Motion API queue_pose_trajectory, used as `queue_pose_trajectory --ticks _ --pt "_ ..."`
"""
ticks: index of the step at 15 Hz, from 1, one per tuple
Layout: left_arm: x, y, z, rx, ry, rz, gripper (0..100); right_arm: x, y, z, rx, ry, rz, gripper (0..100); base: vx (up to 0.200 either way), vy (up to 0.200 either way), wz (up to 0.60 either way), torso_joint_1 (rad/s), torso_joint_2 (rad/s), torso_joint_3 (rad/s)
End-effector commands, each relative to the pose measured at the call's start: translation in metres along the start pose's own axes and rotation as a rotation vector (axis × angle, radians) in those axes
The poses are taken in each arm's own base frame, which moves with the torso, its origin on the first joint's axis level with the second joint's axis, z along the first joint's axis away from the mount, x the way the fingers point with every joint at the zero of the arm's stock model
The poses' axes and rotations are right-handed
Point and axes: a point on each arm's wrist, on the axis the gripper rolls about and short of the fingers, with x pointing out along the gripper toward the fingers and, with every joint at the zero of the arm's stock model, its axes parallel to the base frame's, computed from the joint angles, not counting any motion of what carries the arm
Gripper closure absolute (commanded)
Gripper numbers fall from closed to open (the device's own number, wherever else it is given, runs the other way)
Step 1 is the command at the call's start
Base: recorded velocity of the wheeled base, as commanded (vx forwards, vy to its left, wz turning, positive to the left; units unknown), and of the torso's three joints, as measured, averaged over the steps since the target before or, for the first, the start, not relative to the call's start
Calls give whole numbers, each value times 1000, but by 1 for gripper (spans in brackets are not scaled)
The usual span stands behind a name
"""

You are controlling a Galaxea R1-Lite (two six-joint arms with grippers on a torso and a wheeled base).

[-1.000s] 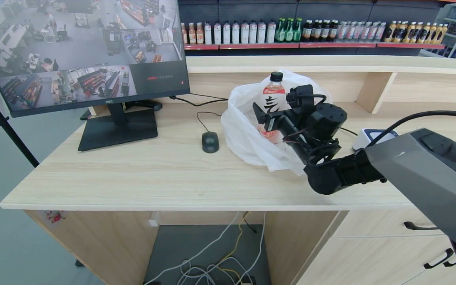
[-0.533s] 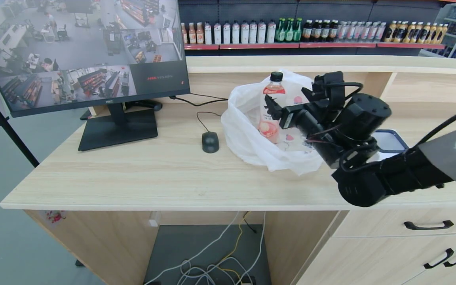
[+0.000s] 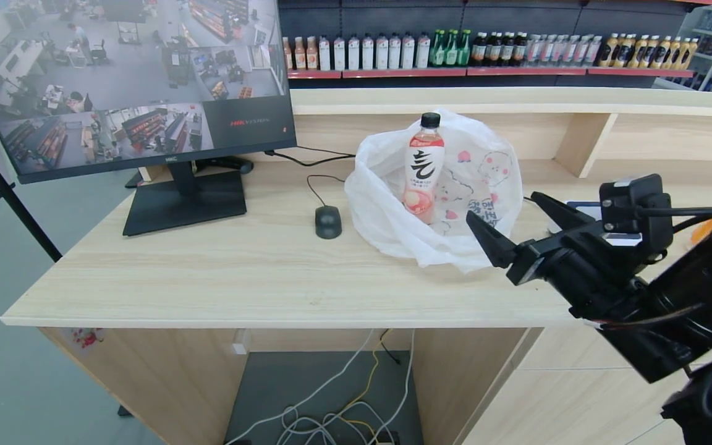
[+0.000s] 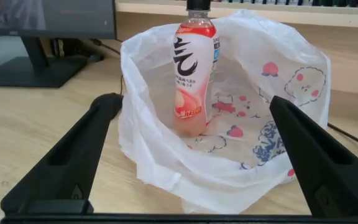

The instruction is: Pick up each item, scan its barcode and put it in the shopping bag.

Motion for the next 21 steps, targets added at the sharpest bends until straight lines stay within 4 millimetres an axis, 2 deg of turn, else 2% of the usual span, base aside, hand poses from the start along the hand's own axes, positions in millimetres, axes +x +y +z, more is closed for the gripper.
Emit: queue_pose_trajectory --ticks 1,4,6,9,15,21 --pt "0 0 0 -3 -1 0 0 -15 0 8 4 -6 8 0 0 0 0 0 0 0" --pt "0 0 0 -26 -4 3 0 -25 0 -1 -1 42 13 0 0 -133 0 2 0 2" --pt "0 0 0 -27 -4 3 0 -13 1 8 7 -12 7 0 0 -200 0 2 -2 5" --pt "0 0 0 -27 -2 3 0 -15 0 8 6 -8 6 0 0 -200 0 7 5 2" --pt "0 0 0 -29 -2 3 0 -29 -1 10 6 4 12 0 0 -200 0 3 3 2" --pt "0 0 0 -29 -2 3 0 -51 -5 18 5 -5 6 0 0 -200 0 1 1 1"
